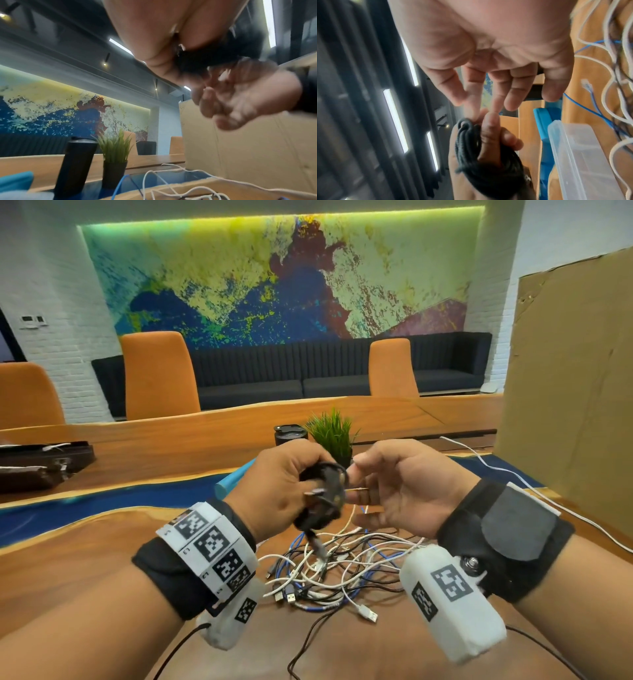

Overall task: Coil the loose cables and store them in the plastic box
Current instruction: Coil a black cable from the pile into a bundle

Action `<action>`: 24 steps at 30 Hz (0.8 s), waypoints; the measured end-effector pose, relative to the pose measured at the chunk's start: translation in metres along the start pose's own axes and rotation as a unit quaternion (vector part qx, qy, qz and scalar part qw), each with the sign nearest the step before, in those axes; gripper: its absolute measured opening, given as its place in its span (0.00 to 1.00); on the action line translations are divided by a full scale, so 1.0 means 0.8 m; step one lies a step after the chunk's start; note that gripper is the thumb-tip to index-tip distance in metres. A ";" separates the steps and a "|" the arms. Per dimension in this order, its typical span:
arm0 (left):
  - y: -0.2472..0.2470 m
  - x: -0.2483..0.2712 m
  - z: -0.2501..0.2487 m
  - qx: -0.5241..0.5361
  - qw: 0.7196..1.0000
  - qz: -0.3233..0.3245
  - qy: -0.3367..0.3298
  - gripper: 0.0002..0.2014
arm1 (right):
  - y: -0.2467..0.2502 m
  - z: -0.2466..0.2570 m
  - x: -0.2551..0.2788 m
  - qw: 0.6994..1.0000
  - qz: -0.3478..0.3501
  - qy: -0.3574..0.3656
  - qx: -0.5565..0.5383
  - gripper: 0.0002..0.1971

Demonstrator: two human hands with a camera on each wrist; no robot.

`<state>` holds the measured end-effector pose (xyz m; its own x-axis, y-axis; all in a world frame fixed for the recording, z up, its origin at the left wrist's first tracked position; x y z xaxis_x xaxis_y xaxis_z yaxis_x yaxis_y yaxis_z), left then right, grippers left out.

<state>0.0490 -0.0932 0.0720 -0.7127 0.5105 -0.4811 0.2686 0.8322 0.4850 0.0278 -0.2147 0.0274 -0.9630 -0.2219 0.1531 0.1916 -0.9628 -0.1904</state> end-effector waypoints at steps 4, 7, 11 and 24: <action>0.006 -0.003 0.013 0.035 0.997 -0.057 0.024 0.14 | 0.000 0.029 0.007 0.983 -0.056 0.108 0.140 0.11; 0.007 -0.008 0.002 -0.042 0.997 -0.056 -0.020 0.15 | -0.015 0.065 0.031 0.909 -0.106 0.278 0.292 0.18; 0.002 -0.015 -0.008 -0.081 0.995 -0.041 -0.031 0.18 | -0.049 0.079 0.061 0.732 -0.152 0.413 0.520 0.14; -0.010 -0.017 0.012 0.175 0.977 -0.019 0.117 0.11 | -0.028 0.094 0.060 0.718 -0.170 0.508 0.444 0.04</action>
<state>0.0627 -0.1046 0.0680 -0.8443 0.4480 -0.2942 0.4148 0.8938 0.1705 -0.0088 -0.2155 0.1121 -0.5368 -0.1582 -0.8287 -0.4768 -0.7535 0.4526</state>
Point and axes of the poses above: each hand's wrist, its own x-axis away from the middle knuckle, its own y-axis out of the back of the hand, z = x × y, the point moved 9 cm from there along -x, towards the middle knuckle, and after that the axes turned 1 degree about x, right-handed, at the moved point
